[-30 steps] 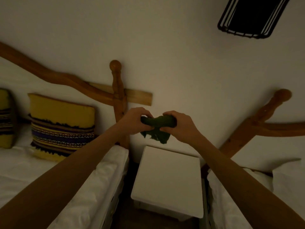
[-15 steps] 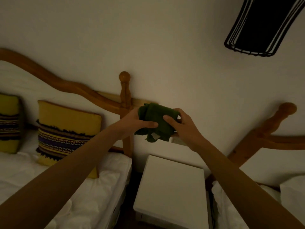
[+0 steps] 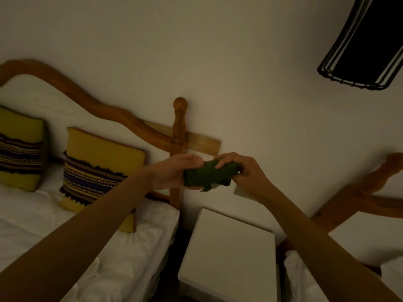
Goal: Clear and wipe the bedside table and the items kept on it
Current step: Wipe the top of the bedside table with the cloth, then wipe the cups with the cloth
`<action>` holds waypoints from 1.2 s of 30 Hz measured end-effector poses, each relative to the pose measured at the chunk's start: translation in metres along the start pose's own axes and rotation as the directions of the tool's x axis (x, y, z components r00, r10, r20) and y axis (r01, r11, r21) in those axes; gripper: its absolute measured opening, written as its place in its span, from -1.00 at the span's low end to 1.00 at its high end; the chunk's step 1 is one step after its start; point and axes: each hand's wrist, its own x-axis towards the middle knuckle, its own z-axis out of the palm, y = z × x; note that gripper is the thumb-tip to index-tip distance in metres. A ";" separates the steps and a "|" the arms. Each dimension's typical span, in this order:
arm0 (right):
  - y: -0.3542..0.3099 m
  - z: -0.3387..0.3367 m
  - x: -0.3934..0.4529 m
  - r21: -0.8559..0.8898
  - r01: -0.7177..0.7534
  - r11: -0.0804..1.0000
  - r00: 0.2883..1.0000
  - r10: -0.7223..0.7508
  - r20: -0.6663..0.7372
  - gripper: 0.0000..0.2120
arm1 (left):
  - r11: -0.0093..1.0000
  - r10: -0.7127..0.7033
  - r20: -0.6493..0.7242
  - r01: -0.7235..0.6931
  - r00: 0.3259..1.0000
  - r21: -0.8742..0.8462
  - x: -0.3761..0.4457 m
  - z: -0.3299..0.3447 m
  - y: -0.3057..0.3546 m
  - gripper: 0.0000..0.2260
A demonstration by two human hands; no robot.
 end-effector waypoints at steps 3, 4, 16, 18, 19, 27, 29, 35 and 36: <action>-0.002 0.013 0.005 0.033 0.017 0.999 0.998 -0.019 0.056 -0.51 | 0.999 0.018 -0.134 -0.012 0.991 0.041 -0.003 -0.002 -0.005 -0.60; -0.002 0.017 0.005 0.072 0.001 0.997 0.998 -0.006 0.063 -0.53 | 1.000 0.030 -0.130 -0.029 0.991 0.011 -0.005 -0.003 -0.007 -0.56; 0.022 0.102 0.024 0.697 -0.363 0.619 0.920 0.358 0.161 -0.33 | 0.974 0.138 -0.335 -0.189 0.932 -0.123 -0.052 -0.050 -0.040 -0.62; 0.022 0.134 0.032 0.708 -0.342 0.618 0.922 0.368 0.124 -0.22 | 0.929 0.135 -0.392 -0.253 0.910 -0.268 -0.057 -0.058 -0.051 -0.61; 0.021 0.152 0.037 0.721 -0.329 0.611 0.922 0.372 0.105 -0.25 | 0.903 0.121 -0.416 -0.274 0.901 -0.331 -0.061 -0.062 -0.058 -0.59; 0.040 0.289 0.065 0.700 -0.481 0.528 0.787 0.612 0.078 -0.57 | 0.765 -0.020 -0.533 -0.330 0.846 -0.553 -0.100 -0.109 -0.133 -0.64; 0.053 0.319 0.064 0.630 -0.586 0.510 0.714 0.692 0.105 -0.59 | 0.852 -0.168 -0.596 -0.189 0.785 -0.489 -0.116 -0.129 -0.152 -0.74; 0.104 0.377 0.048 0.572 -0.752 0.327 0.493 0.855 0.159 -0.54 | 0.902 -0.428 -0.689 0.225 0.585 -0.369 -0.157 -0.198 -0.207 -0.75; 0.115 0.383 0.045 0.562 -0.769 0.304 0.466 0.869 0.168 -0.49 | 0.893 -0.450 -0.709 0.261 0.543 -0.367 -0.162 -0.210 -0.219 -0.78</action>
